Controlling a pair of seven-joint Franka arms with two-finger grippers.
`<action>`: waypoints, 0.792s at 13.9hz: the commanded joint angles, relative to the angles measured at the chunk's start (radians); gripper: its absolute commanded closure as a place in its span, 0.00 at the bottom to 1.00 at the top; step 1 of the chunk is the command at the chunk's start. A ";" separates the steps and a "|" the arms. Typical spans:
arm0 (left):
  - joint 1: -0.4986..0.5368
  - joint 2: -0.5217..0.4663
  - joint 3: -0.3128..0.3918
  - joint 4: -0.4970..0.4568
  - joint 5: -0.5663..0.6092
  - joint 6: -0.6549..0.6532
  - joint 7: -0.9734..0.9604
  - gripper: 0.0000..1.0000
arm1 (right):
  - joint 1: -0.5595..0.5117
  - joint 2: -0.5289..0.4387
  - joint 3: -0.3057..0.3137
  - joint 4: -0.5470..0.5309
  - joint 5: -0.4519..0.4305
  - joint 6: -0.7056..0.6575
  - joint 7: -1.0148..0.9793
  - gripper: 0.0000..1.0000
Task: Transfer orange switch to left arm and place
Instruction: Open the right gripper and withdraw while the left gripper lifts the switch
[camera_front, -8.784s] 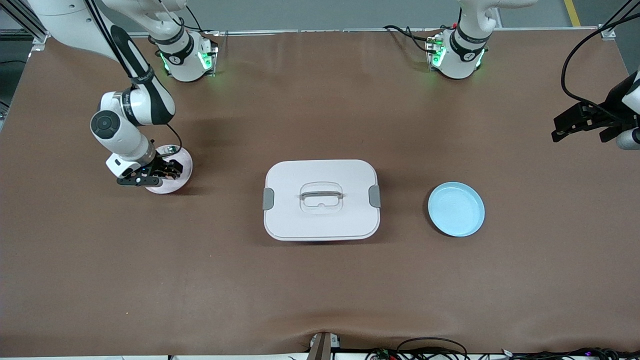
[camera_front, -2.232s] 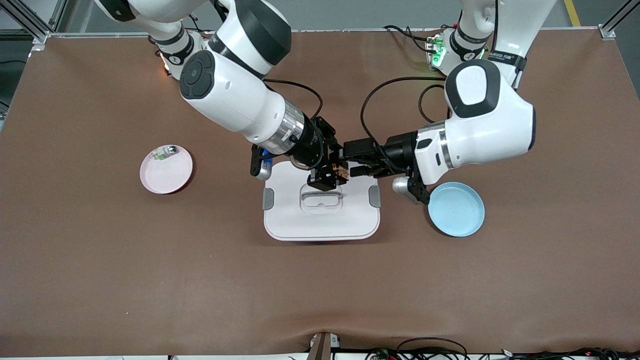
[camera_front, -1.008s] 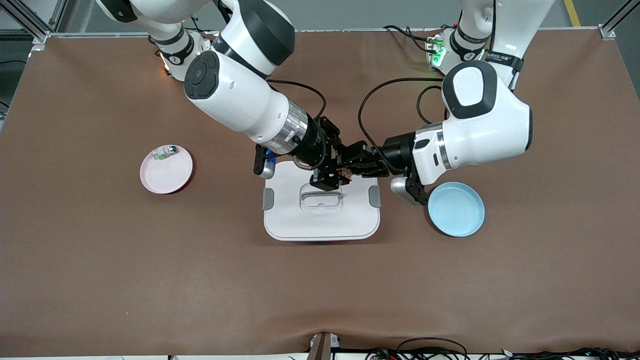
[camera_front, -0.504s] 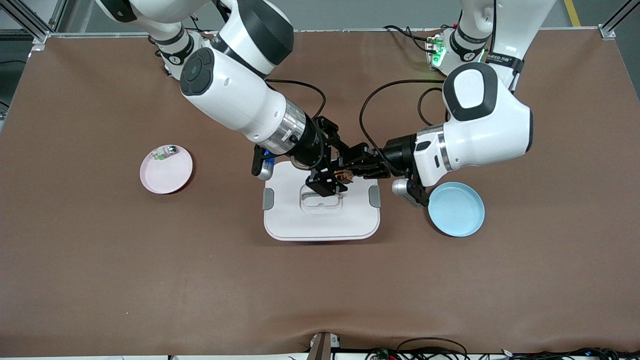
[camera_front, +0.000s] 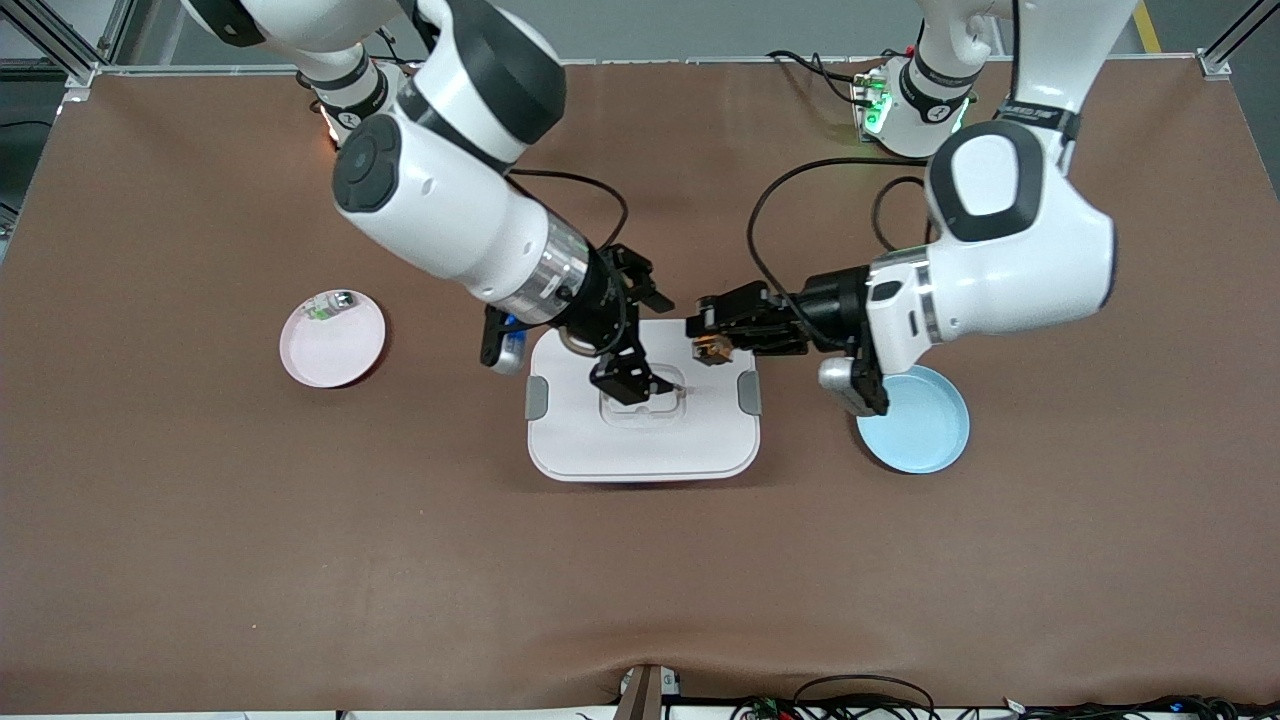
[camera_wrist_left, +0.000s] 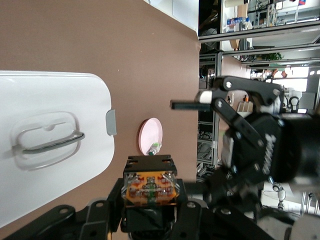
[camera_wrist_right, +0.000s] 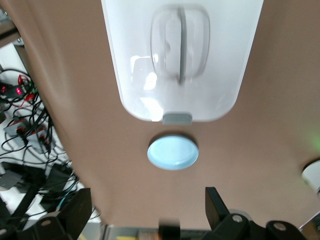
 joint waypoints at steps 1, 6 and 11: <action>0.068 -0.072 -0.002 -0.009 0.071 -0.120 0.002 1.00 | -0.043 -0.013 0.004 0.023 0.011 -0.126 -0.155 0.00; 0.160 -0.170 0.005 -0.005 0.220 -0.317 -0.047 1.00 | -0.138 -0.042 -0.001 0.023 0.008 -0.285 -0.464 0.00; 0.207 -0.239 0.008 0.118 0.556 -0.551 -0.084 1.00 | -0.233 -0.062 -0.009 0.021 -0.026 -0.451 -0.818 0.00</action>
